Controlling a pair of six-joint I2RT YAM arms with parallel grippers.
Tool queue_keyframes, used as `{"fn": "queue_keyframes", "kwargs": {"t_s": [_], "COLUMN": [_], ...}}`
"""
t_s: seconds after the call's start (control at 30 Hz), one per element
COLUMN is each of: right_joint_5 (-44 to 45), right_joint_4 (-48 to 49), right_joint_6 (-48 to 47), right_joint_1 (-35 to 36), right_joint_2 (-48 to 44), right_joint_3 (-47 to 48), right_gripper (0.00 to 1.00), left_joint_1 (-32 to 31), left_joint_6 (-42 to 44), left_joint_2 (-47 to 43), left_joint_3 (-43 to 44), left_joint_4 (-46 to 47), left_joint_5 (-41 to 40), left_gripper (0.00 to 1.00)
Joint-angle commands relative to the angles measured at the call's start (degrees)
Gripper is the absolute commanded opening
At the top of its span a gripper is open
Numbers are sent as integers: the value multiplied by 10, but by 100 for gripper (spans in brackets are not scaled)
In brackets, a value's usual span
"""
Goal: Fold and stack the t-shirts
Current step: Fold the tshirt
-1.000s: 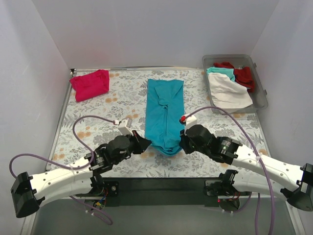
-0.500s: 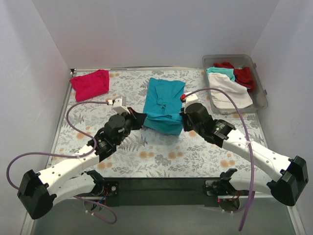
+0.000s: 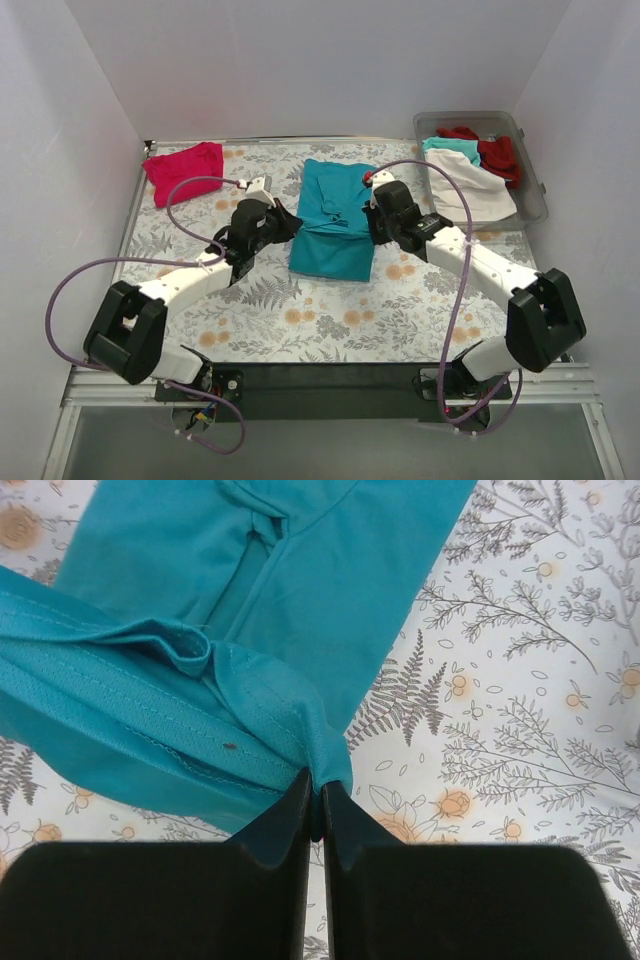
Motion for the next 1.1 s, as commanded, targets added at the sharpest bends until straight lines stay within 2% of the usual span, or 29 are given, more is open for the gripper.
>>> {"fn": "queue_keyframes", "kwargs": {"t_s": [0.0,0.37,0.7,0.73,0.77,0.8,0.83,0.9,0.93,1.07], "right_joint_5": [-40,-98,-125,-125,-125,-123,-119,-108,-106,-108], "right_joint_4": [33,32,18,10,6,4,0,1,1,9], "right_joint_6": [-20,-36,-45,-43,-40,-38,-38,-40,-41,-41], "right_joint_1": [-23,-78,-129,-136,-141,-143,-147,-148,-147,-148], "right_joint_2": [41,221,290,297,309,312,313,294,285,215], "right_joint_3": [49,157,248,258,266,279,281,274,268,232], "right_gripper": [1,1,1,6,29,41,64,91,98,99], "left_joint_1": [28,86,113,114,114,114,117,117,117,117], "left_joint_6": [13,15,17,18,18,17,15,14,14,7], "left_joint_2": [52,251,364,385,394,401,399,380,355,297], "left_joint_3": [47,172,304,320,356,367,369,348,337,300], "left_joint_4": [31,45,38,32,0,-14,-20,-10,4,7], "left_joint_5": [70,160,192,185,155,141,126,87,78,52], "left_gripper": [0,0,0,0,5,14,23,38,41,46]}}
